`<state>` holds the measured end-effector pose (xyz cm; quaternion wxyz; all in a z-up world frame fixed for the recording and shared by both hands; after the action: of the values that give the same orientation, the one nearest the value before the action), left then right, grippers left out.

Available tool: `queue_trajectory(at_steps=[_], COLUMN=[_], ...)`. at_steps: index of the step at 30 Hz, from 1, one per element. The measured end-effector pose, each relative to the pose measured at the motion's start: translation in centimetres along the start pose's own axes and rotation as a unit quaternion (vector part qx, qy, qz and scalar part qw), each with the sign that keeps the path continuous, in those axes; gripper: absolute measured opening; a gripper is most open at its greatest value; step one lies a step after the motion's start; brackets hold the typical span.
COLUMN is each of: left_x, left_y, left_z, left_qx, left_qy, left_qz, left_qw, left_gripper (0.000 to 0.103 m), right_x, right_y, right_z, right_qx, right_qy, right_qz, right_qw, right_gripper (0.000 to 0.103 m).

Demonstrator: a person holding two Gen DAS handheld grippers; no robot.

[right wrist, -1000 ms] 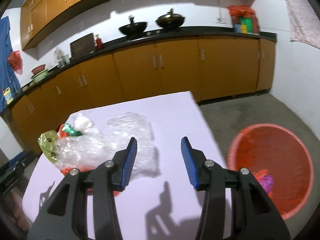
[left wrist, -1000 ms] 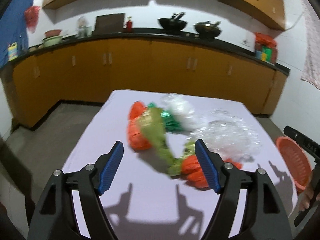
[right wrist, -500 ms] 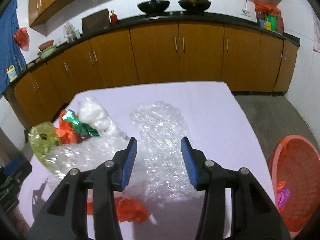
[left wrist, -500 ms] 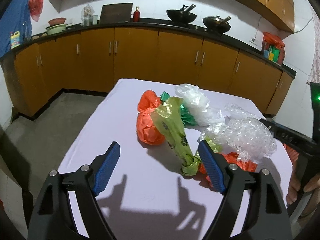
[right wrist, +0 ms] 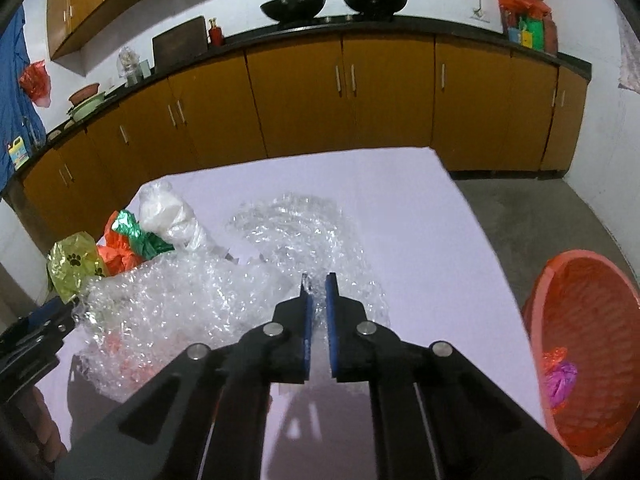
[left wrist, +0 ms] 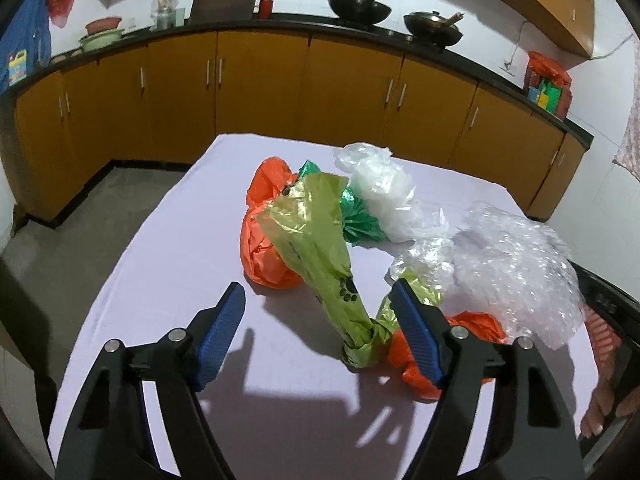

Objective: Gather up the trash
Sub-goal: 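Grasp the green paw-print bag with the left gripper while the right gripper grasps bubble wrap, then carry the bubble wrap to the basket with the right gripper and release it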

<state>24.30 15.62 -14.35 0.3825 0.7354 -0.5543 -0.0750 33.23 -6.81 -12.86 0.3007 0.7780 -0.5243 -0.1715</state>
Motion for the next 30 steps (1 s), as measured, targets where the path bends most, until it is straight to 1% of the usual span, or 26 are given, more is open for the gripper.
queue_trajectory(at_steps=[4,8,10,11,12,15,17,20,25,30], left_x=[-0.3,-0.5,-0.4,-0.4,-0.4,-0.5,-0.7,-1.1,-1.9,-2.0], left_y=[-0.7,-1.5,-1.8,-2.0,-2.1,-1.9,-1.1,0.1,2.3,4.5], left_z=[0.2,0.7,0.9,1.1,1.1,1.1,0.8,0.2,-1.0,-2.5], left_qx=[-0.013,-0.027,-0.033,-0.037,-0.041,-0.047,-0.039,-0.028,-0.003,0.025], left_qy=[0.008,0.008,0.008,0.008,0.009,0.017,0.017,0.017,0.021,0.027], left_qz=[-0.002,-0.005,-0.006,-0.006,-0.005,0.009,0.016,0.025,0.028,0.03], left_qw=[0.9999,0.9996,0.9994,0.9993,0.9991,0.9987,0.999,0.9991,0.9994,0.9989], left_gripper=[0.067,0.056,0.048,0.041,0.029,0.012,0.01,0.009,0.009,0.009], right_x=[1.2,2.3,2.8,2.9,3.0,3.2,3.4,3.4,3.5,3.6], right_y=[1.2,1.8,2.0,2.0,2.0,2.0,2.1,2.6,3.5,4.9], right_z=[-0.1,-0.1,0.0,0.0,0.2,0.5,0.6,0.5,0.3,0.0], right_qx=[0.014,0.021,0.021,0.021,0.02,0.017,0.017,0.02,0.028,0.04], right_qy=[-0.017,-0.027,-0.032,-0.033,-0.034,-0.035,-0.037,-0.039,-0.04,-0.043], right_qz=[0.011,0.02,0.023,0.023,0.024,0.027,0.029,0.029,0.029,0.026], right_qw=[1.0,0.999,0.999,0.999,0.999,0.999,0.999,0.999,0.998,0.998], right_gripper=[0.007,0.007,0.007,0.007,0.007,0.007,0.007,0.007,0.007,0.007])
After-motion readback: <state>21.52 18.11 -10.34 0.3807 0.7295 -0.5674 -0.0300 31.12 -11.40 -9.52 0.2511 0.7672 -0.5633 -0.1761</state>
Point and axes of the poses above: each gripper's, at about its wrist camera, not at the fingertips, and y roughly against the way its jaws point, x to its right, z to its underside, the point moved 10 cm from there along -y, roughly the way its jaws point, and after that the axes turned 13 degrees about y, right-handed, at the moved point
